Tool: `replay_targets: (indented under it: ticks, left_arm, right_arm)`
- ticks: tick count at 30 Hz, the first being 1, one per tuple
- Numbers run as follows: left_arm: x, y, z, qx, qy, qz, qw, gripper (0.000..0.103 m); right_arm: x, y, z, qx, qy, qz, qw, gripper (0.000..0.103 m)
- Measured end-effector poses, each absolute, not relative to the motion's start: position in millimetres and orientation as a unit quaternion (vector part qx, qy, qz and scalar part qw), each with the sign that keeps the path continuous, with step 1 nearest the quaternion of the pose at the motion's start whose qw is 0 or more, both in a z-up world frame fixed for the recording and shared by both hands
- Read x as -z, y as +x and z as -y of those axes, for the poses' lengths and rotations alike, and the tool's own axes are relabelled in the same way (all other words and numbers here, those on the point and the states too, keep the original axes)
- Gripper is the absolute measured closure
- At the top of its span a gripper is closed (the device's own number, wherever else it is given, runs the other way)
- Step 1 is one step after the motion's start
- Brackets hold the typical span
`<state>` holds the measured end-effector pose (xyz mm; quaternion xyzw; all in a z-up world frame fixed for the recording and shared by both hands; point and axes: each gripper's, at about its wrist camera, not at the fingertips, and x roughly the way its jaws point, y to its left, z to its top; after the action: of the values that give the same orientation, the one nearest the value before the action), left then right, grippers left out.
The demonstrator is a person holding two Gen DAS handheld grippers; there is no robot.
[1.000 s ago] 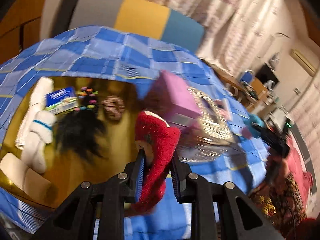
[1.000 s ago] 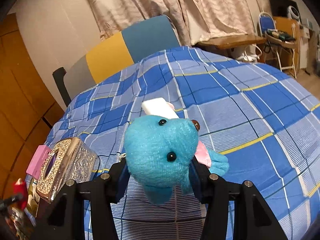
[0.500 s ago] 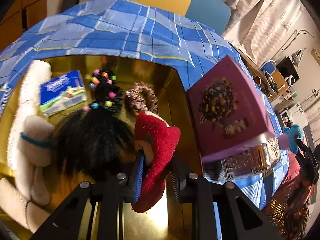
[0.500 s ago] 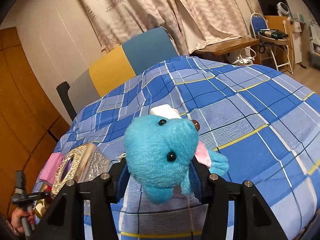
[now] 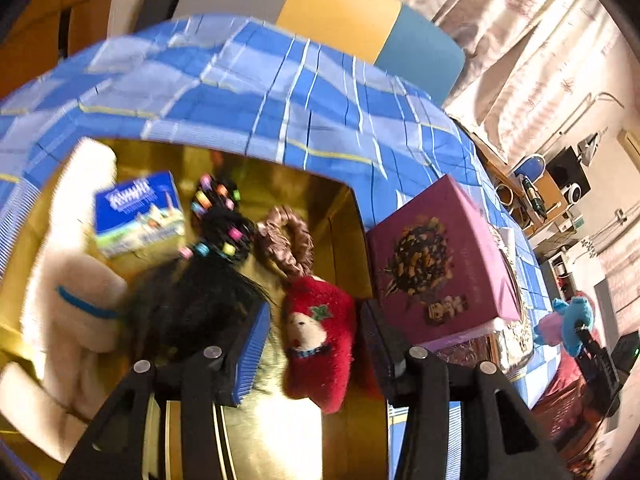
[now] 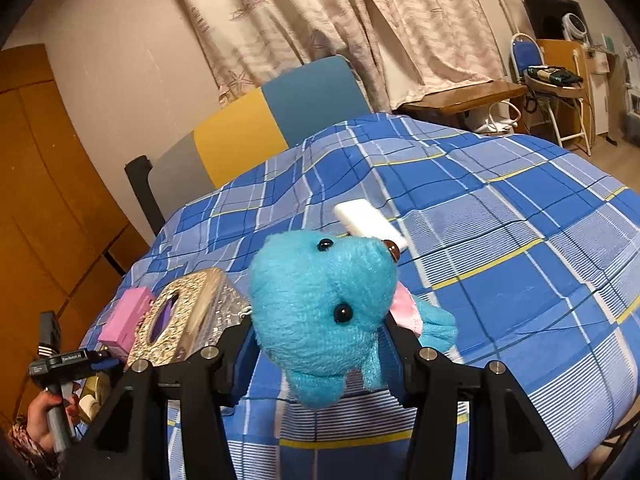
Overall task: Organize soft objects
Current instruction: 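Lower the teal plush elephant into the gold tray with the right tool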
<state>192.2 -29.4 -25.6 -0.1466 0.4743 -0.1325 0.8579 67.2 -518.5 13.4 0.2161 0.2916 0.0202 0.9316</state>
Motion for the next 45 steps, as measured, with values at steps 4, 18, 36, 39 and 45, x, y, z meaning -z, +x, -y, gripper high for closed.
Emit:
replay_targets:
  ticks: [4, 18, 36, 39, 45]
  left_arm:
    - [13, 175, 16, 0.121, -0.13, -0.454, 0.873, 0.055]
    - [8, 140, -52, 0.051, -0.155, -0.439, 0.884, 0.055]
    - [7, 109, -116, -0.004, -0.18, -0.416, 0.891, 0.055]
    - [7, 107, -124, -0.009, -0.187, -0.413, 0.891, 0.055]
    - [7, 104, -139, -0.017, -0.2, -0.408, 0.891, 0.055]
  right_arm:
    - [-17, 65, 507, -0.031, 0.222, -0.291, 0.93, 0.049]
    - [-58, 50, 402, -0.146, 0.164, -0.288, 0.932, 0.049]
    - [-44, 77, 185, -0.333, 0.057, -0.368, 0.866, 0.048]
    - [-32, 84, 150, -0.356, 0.044, -0.382, 0.852, 0.048]
    - [-9, 105, 93, -0.352, 0.015, -0.421, 0.836, 0.048]
